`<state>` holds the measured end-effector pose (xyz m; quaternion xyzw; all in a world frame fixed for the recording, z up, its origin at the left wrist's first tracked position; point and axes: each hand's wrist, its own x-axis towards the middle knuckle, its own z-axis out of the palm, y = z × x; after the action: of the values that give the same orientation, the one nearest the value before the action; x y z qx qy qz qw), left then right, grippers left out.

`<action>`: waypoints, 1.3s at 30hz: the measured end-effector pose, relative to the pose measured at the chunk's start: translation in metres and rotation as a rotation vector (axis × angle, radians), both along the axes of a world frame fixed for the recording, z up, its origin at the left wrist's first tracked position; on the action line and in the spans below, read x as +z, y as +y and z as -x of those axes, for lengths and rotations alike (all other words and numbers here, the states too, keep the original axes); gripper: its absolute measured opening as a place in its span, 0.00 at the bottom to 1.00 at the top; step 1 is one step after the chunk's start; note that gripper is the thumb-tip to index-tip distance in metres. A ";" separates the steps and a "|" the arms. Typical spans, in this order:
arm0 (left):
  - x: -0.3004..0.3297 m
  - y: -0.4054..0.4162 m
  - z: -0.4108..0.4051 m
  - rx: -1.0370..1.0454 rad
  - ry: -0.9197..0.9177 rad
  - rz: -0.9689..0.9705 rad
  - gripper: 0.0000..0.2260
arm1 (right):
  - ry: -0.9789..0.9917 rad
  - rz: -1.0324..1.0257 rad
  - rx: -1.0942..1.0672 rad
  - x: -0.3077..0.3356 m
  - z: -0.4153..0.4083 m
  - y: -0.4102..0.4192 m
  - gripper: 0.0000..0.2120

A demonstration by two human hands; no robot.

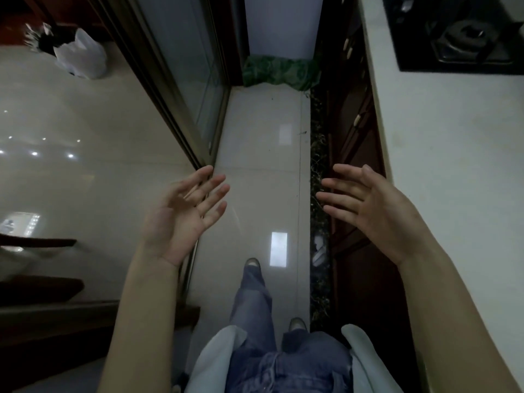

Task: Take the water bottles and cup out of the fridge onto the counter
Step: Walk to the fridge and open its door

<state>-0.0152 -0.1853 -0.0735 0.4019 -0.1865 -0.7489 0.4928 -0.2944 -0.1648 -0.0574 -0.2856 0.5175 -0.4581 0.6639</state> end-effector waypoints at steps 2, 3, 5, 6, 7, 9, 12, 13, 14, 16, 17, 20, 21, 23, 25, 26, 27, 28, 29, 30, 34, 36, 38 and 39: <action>-0.002 -0.034 -0.012 -0.025 0.031 0.001 0.25 | -0.022 0.014 -0.006 -0.003 -0.012 -0.033 0.19; -0.002 -0.052 -0.018 -0.033 0.031 0.004 0.24 | -0.027 0.019 -0.012 -0.004 -0.018 -0.050 0.19; 0.000 -0.087 -0.028 -0.049 0.021 0.010 0.23 | -0.037 0.028 -0.033 -0.006 -0.029 -0.084 0.18; 0.002 -0.104 -0.032 -0.053 0.020 0.011 0.23 | -0.045 0.035 -0.043 -0.005 -0.034 -0.099 0.18; 0.004 -0.120 -0.035 -0.056 0.019 0.008 0.22 | -0.049 0.040 -0.054 -0.005 -0.039 -0.114 0.18; 0.006 -0.150 -0.037 -0.065 0.006 0.000 0.22 | -0.037 0.044 -0.072 -0.003 -0.045 -0.139 0.17; 0.006 -0.188 -0.037 -0.103 -0.020 -0.003 0.24 | -0.007 0.046 -0.095 -0.002 -0.048 -0.170 0.17; 0.004 -0.200 -0.036 -0.116 -0.023 -0.005 0.25 | -0.002 0.043 -0.106 -0.002 -0.048 -0.180 0.17; 0.003 -0.212 -0.034 -0.126 -0.024 -0.007 0.26 | -0.001 0.038 -0.119 -0.003 -0.048 -0.191 0.17; 0.004 -0.236 -0.030 -0.132 -0.029 -0.021 0.24 | -0.018 0.026 -0.146 -0.004 -0.046 -0.213 0.18; 0.005 -0.250 -0.027 -0.125 -0.031 -0.035 0.21 | -0.034 0.019 -0.156 -0.005 -0.045 -0.225 0.18; 0.007 -0.289 -0.016 -0.096 -0.069 -0.051 0.13 | -0.027 0.014 -0.163 -0.008 -0.039 -0.263 0.17; 0.007 -0.304 -0.011 -0.090 -0.083 -0.045 0.13 | -0.014 0.015 -0.162 -0.009 -0.036 -0.279 0.17; 0.006 -0.333 0.000 -0.078 -0.104 -0.033 0.14 | -0.002 0.021 -0.155 -0.011 -0.028 -0.310 0.16; 0.004 -0.366 0.012 -0.064 -0.121 -0.030 0.14 | 0.014 0.032 -0.144 -0.013 -0.017 -0.346 0.16; 0.004 -0.383 0.018 -0.058 -0.125 -0.030 0.14 | 0.023 0.035 -0.136 -0.012 -0.011 -0.365 0.16; 0.005 -0.401 0.024 -0.053 -0.129 -0.025 0.14 | 0.033 0.042 -0.126 -0.011 -0.005 -0.383 0.15; 0.007 -0.417 0.029 -0.054 -0.130 -0.016 0.14 | 0.043 0.051 -0.114 -0.009 0.000 -0.399 0.15; 0.009 -0.432 0.034 -0.052 -0.137 -0.007 0.14 | 0.056 0.059 -0.099 -0.007 0.006 -0.415 0.15; 0.011 -0.448 0.039 -0.046 -0.140 -0.003 0.14 | 0.064 0.067 -0.081 -0.005 0.011 -0.431 0.14; 0.014 -0.499 0.048 0.016 -0.153 -0.012 0.13 | 0.134 0.097 -0.055 -0.001 0.030 -0.487 0.13; 0.015 -0.520 0.051 0.045 -0.155 -0.022 0.13 | 0.148 0.095 -0.047 0.000 0.036 -0.513 0.13; 0.014 -0.539 0.053 0.058 -0.159 -0.032 0.13 | 0.138 0.077 -0.037 0.000 0.039 -0.536 0.13; 0.013 -0.549 0.053 0.061 -0.162 -0.035 0.12 | 0.134 0.069 -0.033 -0.001 0.040 -0.547 0.12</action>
<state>-0.0685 -0.7339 -0.0608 0.4751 -0.2001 -0.7018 0.4916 -0.3339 -0.7120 -0.0583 -0.3298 0.5494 -0.4666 0.6097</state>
